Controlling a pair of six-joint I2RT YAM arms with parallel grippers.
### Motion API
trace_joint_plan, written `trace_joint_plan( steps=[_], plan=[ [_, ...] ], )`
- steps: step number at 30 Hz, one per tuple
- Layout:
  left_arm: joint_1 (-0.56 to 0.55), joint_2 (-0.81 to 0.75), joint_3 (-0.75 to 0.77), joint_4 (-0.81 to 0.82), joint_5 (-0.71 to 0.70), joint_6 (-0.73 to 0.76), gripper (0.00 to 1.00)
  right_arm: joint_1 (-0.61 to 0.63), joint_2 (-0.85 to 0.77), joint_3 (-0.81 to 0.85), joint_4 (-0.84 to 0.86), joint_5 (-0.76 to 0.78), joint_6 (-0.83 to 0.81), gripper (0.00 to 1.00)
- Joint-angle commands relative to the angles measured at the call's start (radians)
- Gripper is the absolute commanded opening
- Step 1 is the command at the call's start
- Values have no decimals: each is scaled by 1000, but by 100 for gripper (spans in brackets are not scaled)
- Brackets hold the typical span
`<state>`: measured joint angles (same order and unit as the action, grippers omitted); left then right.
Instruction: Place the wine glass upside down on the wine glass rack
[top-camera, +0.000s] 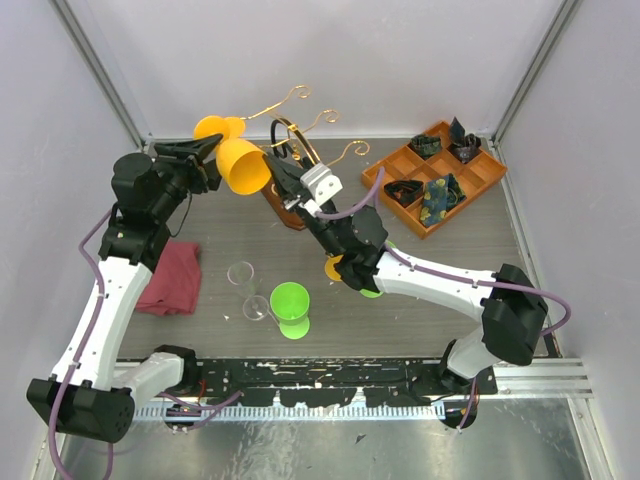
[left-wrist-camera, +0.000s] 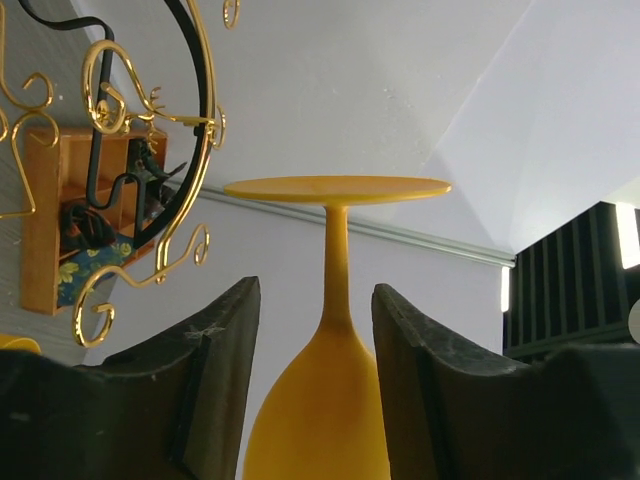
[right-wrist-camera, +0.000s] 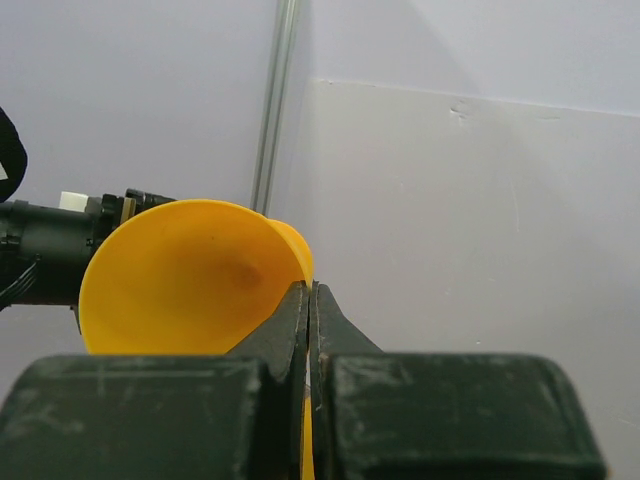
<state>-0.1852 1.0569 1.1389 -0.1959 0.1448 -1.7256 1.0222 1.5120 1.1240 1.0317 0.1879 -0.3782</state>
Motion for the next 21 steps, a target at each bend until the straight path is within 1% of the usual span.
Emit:
trace_joint_plan(
  steps=[1, 6, 15, 18, 21],
  plan=[
    [-4, 8, -22, 58, 14, -6, 51, 11, -6, 47, 42, -32, 28, 1],
    [-12, 15, -35, 74, 22, -20, 34, 16, -1, 50, 34, -41, 30, 1],
    [-18, 30, -39, 102, 31, -20, 8, 20, -14, 41, 20, -43, 27, 0],
    [-20, 41, -38, 115, 38, -20, 2, 20, -20, 33, 18, -45, 25, 1],
    [-20, 50, -32, 116, 45, -20, 0, 20, -28, 30, 17, -40, 18, 1]
  ],
)
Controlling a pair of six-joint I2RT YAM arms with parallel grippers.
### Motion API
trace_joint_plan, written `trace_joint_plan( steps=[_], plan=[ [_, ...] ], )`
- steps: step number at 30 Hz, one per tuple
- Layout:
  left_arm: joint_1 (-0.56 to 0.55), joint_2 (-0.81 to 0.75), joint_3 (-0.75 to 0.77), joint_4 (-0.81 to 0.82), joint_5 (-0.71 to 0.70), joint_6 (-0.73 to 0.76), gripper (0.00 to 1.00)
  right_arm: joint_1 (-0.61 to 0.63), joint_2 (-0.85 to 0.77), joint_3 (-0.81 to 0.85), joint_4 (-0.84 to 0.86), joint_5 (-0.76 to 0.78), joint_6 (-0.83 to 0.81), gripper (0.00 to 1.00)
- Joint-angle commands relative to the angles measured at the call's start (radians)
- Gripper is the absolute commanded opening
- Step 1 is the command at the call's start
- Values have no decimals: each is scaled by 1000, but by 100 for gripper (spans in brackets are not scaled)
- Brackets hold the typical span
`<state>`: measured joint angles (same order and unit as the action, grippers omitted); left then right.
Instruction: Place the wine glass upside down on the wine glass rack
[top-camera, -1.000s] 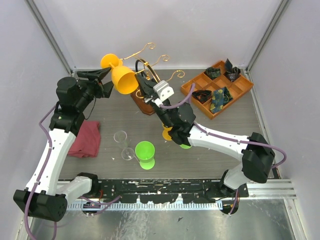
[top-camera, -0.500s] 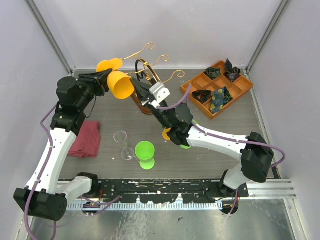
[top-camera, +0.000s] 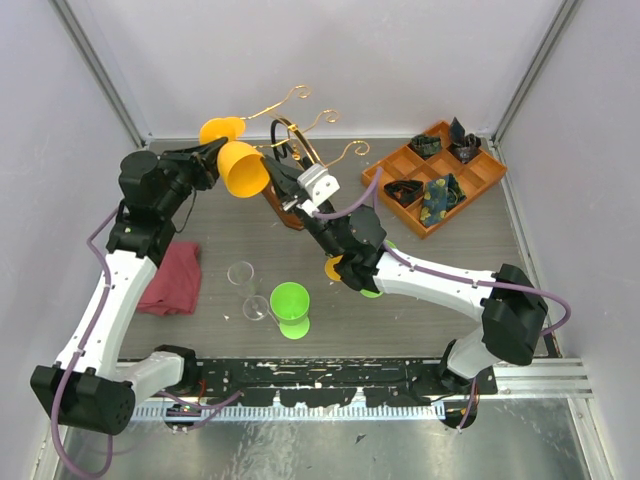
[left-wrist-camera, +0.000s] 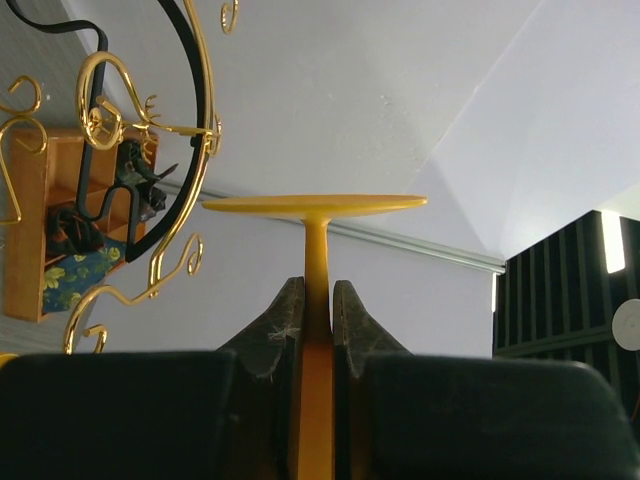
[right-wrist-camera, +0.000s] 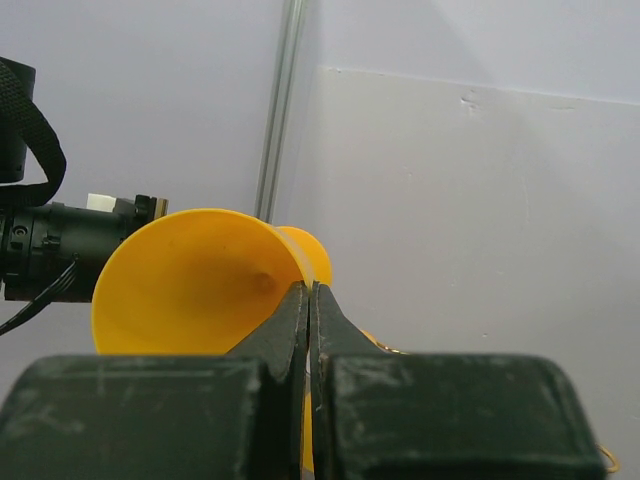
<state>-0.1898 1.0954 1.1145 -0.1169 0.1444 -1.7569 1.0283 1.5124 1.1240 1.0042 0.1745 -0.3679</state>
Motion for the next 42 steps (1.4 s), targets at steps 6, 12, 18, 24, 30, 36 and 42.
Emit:
trace_joint_plan(
  steps=[6, 12, 18, 24, 30, 36, 42],
  plan=[
    [-20, 19, 1, 36, 46, 12, 0, 14, -37, 26, 44, -12, -9, 0],
    [-20, 31, 9, 36, 62, 10, 9, 14, -46, 22, 53, -6, -16, 1],
    [-22, 46, 10, 38, 79, 7, 12, 14, -50, 22, 47, -29, -6, 1],
    [-23, 46, 11, 40, 75, 5, 18, 14, -52, 23, 42, -41, 2, 1],
    [-23, 46, 13, 43, 73, 5, 30, 15, -58, 21, 37, -44, 5, 0],
    [-23, 48, 11, 49, 78, 1, 34, 13, -61, 19, 40, -47, 11, 1],
    [-23, 49, 9, 60, 85, -8, 35, 15, -64, 17, 49, -70, 28, 0]
  ],
)
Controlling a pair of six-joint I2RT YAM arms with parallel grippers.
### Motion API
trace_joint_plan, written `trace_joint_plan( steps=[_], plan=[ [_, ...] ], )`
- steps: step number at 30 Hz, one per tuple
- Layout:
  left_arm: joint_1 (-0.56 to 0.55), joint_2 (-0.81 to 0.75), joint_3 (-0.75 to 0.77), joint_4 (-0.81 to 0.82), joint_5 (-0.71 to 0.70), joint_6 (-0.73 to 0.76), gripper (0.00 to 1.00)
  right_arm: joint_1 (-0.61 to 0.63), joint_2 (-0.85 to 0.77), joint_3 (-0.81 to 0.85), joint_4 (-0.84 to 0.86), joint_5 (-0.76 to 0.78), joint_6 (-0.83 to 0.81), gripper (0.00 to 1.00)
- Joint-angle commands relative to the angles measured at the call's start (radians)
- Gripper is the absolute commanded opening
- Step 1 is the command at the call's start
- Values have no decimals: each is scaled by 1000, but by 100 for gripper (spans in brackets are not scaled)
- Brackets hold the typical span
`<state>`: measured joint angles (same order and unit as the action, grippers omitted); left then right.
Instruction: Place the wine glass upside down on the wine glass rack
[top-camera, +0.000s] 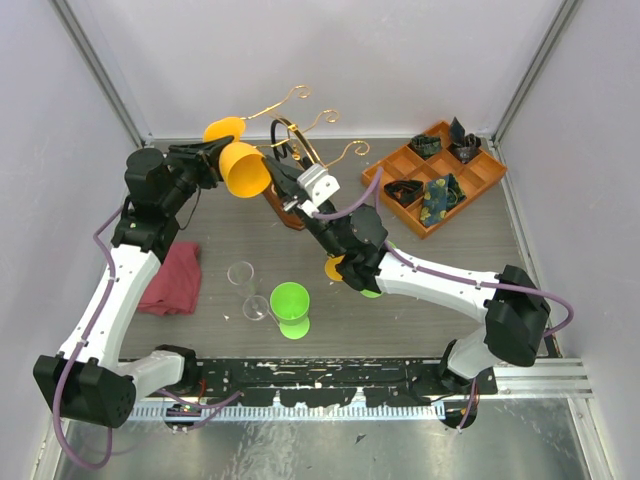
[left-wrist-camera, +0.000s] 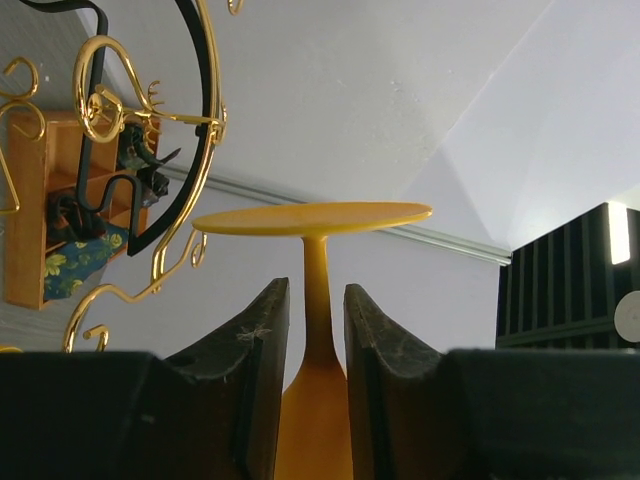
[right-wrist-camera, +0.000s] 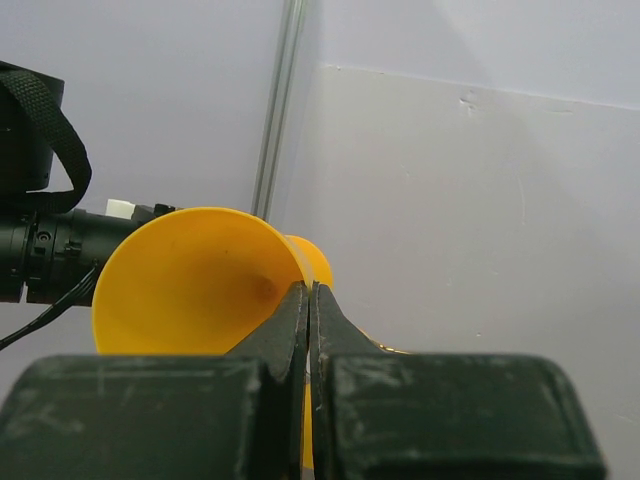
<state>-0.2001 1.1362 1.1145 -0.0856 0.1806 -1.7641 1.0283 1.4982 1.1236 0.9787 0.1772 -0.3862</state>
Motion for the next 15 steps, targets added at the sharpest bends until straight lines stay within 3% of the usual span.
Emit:
trace_joint_plan(
  steps=[1, 7, 15],
  plan=[
    [-13, 9, 8, 34, 50, -4, 35, 14, -50, 17, 74, -79, 51, 1],
    [-15, 17, 10, 51, 60, -15, 32, 14, -44, 16, 72, -112, 58, 1],
    [-15, 19, 4, 77, 66, -18, 5, 14, -42, 21, 49, -113, 57, 1]
  ],
)
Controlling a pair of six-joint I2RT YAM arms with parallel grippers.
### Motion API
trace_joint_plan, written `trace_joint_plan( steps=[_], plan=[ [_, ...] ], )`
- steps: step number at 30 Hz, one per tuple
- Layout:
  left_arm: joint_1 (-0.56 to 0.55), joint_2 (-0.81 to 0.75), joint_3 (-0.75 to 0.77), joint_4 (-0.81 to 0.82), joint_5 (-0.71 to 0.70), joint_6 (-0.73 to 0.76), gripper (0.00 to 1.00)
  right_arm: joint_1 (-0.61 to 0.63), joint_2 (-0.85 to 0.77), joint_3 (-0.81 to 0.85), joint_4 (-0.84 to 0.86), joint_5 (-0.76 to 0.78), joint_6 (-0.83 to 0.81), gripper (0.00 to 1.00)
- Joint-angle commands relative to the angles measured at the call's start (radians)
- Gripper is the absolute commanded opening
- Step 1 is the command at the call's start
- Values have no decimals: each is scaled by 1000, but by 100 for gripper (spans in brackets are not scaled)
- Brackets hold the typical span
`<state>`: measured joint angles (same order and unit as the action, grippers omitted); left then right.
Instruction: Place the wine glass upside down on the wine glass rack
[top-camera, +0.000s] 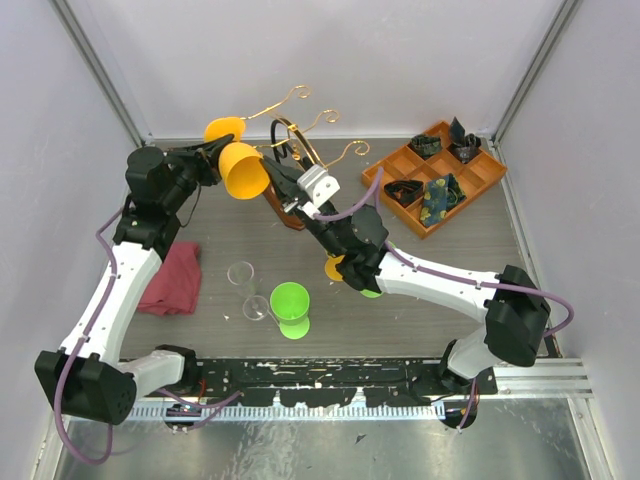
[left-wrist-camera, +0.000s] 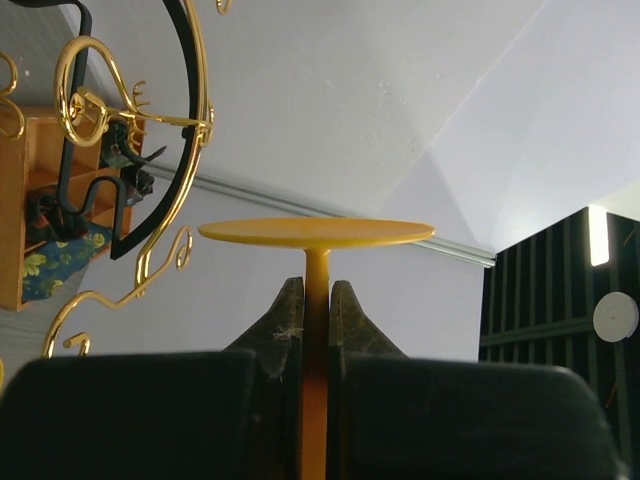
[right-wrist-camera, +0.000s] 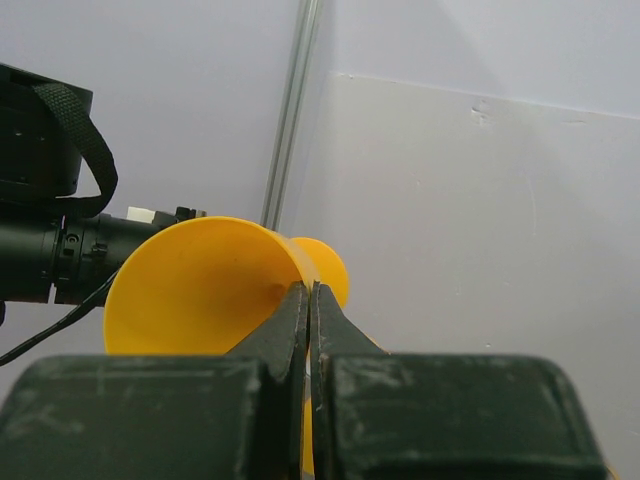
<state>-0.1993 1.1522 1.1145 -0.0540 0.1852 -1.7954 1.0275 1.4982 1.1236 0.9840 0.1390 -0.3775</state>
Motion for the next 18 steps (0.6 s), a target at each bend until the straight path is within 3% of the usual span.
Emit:
trace_joint_plan(
  steps=[1, 6, 11, 15, 18],
  plan=[
    [-16, 3, 3, 48, 59, 14, 2, 16, -46, 19, 41, -69, 48, 1],
    [-16, 1, 10, 61, 17, 82, 0, 15, -78, 2, -8, -39, 35, 2],
    [-1, 12, 34, 137, -30, 195, 0, 15, -119, -33, -60, 12, -1, 12],
    [15, 22, 49, 213, -37, 271, 0, 15, -149, -49, -133, 46, -38, 29],
    [35, 27, 51, 277, -37, 343, 0, 16, -184, -78, -160, 69, -63, 48]
  ],
)
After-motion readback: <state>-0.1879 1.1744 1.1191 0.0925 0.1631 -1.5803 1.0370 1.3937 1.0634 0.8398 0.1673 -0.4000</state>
